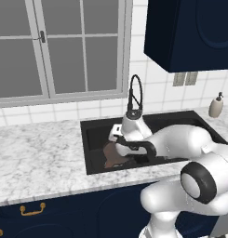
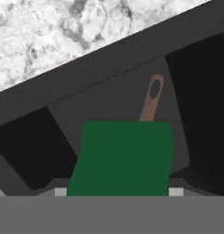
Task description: Pick the pan and sponge and place them into the sink. Then turn on the water.
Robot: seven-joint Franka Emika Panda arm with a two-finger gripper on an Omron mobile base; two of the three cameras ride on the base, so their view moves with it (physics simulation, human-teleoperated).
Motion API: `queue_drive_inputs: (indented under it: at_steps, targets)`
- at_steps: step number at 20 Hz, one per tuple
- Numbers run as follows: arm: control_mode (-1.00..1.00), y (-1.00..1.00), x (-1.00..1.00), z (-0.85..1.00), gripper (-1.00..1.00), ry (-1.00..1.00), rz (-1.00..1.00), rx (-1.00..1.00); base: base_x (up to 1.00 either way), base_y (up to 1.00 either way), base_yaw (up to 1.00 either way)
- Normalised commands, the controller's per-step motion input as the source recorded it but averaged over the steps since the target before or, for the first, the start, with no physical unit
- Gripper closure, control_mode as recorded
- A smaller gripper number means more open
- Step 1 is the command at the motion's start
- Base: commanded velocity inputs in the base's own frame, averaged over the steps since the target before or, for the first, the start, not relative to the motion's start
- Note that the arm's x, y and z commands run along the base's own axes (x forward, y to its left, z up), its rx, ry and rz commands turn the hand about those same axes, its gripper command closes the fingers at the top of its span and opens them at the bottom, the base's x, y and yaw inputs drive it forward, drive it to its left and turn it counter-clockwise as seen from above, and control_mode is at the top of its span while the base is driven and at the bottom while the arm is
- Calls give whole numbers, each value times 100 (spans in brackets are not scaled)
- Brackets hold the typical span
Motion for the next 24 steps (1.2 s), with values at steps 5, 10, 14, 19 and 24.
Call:
queue_drive_inputs:
  at_steps: [5, 10, 14, 19, 24]
  targets:
    - [-100, 0, 80, -48, 100, 9, -3, -7, 0, 0, 0]
    - [-100, 0, 64, -63, 100, 1, -4, -7, 0, 0, 0]
    - [-100, 0, 46, -72, 100, 0, -4, -5, 0, 0, 0]
    - [-100, 2, 31, -67, 100, -3, -5, -1, 0, 0, 0]
    - [-100, 6, 36, -52, 100, 0, -4, 0, 0, 0, 0]
